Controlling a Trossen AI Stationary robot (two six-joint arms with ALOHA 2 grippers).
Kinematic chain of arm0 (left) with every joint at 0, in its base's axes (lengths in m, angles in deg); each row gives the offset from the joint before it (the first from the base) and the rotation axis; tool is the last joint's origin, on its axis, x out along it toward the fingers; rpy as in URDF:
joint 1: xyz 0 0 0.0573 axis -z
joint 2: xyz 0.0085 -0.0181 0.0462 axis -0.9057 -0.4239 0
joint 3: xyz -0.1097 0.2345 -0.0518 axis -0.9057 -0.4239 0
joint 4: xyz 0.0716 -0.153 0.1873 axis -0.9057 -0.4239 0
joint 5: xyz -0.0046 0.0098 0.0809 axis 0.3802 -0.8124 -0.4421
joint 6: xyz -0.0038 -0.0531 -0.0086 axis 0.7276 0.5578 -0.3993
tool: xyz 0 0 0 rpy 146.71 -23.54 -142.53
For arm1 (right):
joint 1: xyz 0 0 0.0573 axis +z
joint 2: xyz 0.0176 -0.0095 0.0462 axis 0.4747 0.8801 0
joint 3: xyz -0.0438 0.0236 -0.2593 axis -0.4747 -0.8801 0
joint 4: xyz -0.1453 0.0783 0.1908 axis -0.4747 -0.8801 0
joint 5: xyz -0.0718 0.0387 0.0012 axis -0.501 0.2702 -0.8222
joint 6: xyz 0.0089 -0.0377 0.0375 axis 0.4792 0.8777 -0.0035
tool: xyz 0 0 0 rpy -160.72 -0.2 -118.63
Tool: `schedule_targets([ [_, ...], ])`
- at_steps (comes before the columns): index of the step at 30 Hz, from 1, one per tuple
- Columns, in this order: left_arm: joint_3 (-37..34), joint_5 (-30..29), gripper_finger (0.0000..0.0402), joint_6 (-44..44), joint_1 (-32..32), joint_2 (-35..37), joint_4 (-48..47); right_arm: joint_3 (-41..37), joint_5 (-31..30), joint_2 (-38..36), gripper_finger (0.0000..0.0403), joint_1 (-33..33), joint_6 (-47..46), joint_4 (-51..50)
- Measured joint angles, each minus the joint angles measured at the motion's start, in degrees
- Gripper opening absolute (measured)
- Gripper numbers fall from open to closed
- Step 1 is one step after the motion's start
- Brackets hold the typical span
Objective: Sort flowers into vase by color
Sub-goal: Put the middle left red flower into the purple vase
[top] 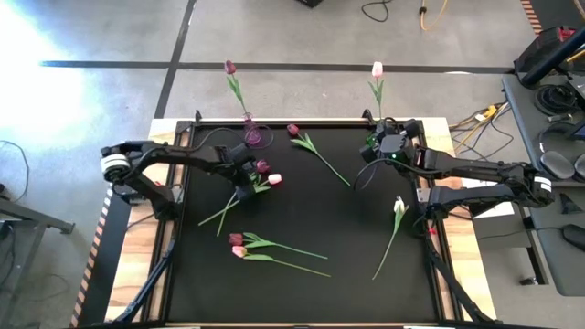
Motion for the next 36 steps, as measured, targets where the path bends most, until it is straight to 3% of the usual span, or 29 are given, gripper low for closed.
schedule_targets([
  [4,1.0,-1.0,0.0123,-0.4,0.0,-1.4,-1.5,0.0,0.0,0.0,0.0013,0.0,0.0,0.0],
  [8,1.4,-1.8,0.0056,-1.6,0.0,-0.5,-2.2,0.0,0.0,0.0,0.0013,0.0,0.0,0.0],
  [11,1.9,-5.7,0.0011,-2.3,0.0,1.8,-3.8,0.0,0.0,0.0,0.0013,0.0,0.0,0.0],
  [18,5.5,-10.1,0.0004,-3.4,0.0,11.5,0.5,0.0,0.0,0.0,0.0013,0.1,0.0,0.0],
  [30,-1.5,-22.9,0.0001,-12.2,-1.1,25.5,37.9,0.0,0.0,0.0,0.0013,0.6,-0.4,0.0],
  [36,0.5,-23.2,0.0000,-17.6,-4.8,27.9,42.7,0.0,0.0,0.0,0.0013,0.7,-0.4,0.2],
])
